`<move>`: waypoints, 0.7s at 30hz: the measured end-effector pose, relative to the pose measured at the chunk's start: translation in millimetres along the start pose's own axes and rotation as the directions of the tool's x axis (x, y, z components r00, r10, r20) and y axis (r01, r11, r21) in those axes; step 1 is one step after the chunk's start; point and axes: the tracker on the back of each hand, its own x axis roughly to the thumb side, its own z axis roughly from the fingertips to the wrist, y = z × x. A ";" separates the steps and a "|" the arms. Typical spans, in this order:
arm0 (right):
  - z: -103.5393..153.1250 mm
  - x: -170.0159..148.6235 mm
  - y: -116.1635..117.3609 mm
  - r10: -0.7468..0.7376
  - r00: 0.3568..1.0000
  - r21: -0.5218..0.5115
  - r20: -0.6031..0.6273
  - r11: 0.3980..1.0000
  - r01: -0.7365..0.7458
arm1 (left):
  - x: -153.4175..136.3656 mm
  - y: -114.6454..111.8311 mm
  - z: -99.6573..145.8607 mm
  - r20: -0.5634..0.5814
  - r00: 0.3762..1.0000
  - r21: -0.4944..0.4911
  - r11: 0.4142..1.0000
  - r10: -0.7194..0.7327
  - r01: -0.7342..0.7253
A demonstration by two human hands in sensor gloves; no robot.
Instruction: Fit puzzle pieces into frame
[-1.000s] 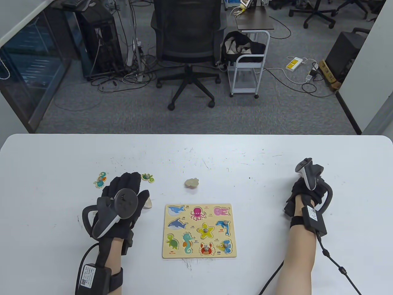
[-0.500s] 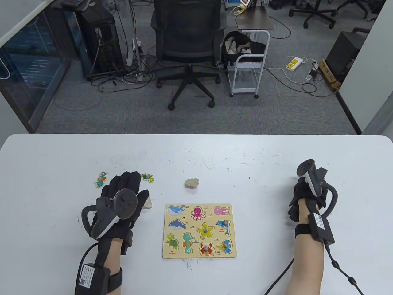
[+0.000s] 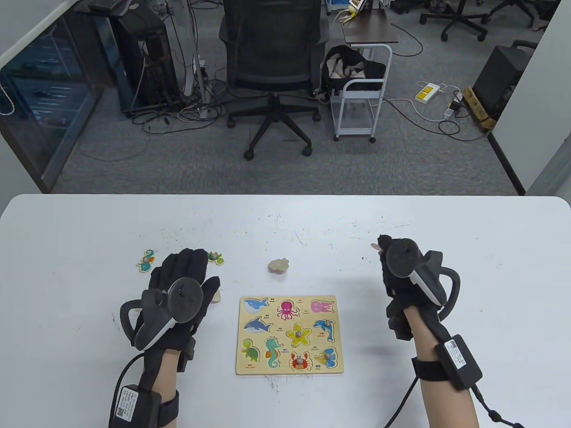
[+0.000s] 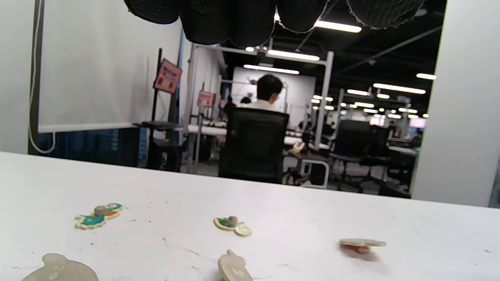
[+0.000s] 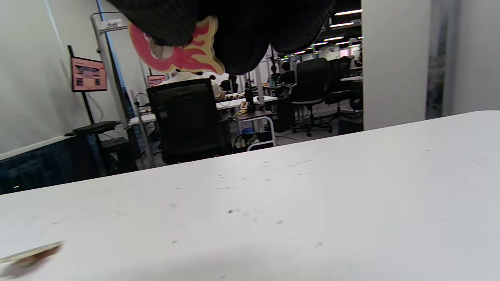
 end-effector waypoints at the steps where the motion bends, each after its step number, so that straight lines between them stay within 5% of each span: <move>1: 6.7 7.9 -2.0 -0.019 0.999 0.007 0.027 1.000 0.019 | 1.4 0.1 0.3 0.012 1.000 -0.004 1.000 0.019 -0.019; 13: 86.2 82.0 -18.6 -0.316 0.879 0.100 0.358 0.948 0.301 | 23.6 6.8 7.9 0.224 0.890 -0.105 0.918 0.396 -0.382; 21: 102.4 100.8 -13.8 -0.365 0.790 0.166 0.492 0.930 0.326 | 48.4 6.7 13.2 0.325 0.713 -0.332 0.781 0.622 -0.529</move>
